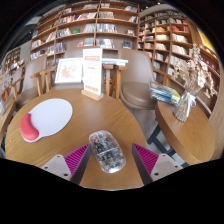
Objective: Arrange mouse
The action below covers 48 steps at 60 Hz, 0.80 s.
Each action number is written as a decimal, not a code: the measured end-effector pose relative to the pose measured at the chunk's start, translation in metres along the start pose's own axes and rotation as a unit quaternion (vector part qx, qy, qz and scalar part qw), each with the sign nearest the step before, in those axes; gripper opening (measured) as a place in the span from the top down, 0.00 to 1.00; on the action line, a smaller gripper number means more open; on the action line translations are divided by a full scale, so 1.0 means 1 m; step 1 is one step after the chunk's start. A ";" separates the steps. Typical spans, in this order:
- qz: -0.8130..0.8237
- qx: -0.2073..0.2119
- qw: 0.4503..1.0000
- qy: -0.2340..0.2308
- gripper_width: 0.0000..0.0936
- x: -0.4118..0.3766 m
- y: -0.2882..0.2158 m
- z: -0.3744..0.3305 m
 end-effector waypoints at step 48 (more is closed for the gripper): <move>0.031 0.017 0.998 -0.044 0.55 -0.057 -0.076 -0.010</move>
Point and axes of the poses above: the point between the fingertips, and its own axes, seen from behind it with the camera up: x to the right, y down, z forward, the way the camera looks, the point moved 2 cm from there along -z, backward, against the way the camera looks, and after that the axes turned 12 degrees about z, right-handed, at the moved point
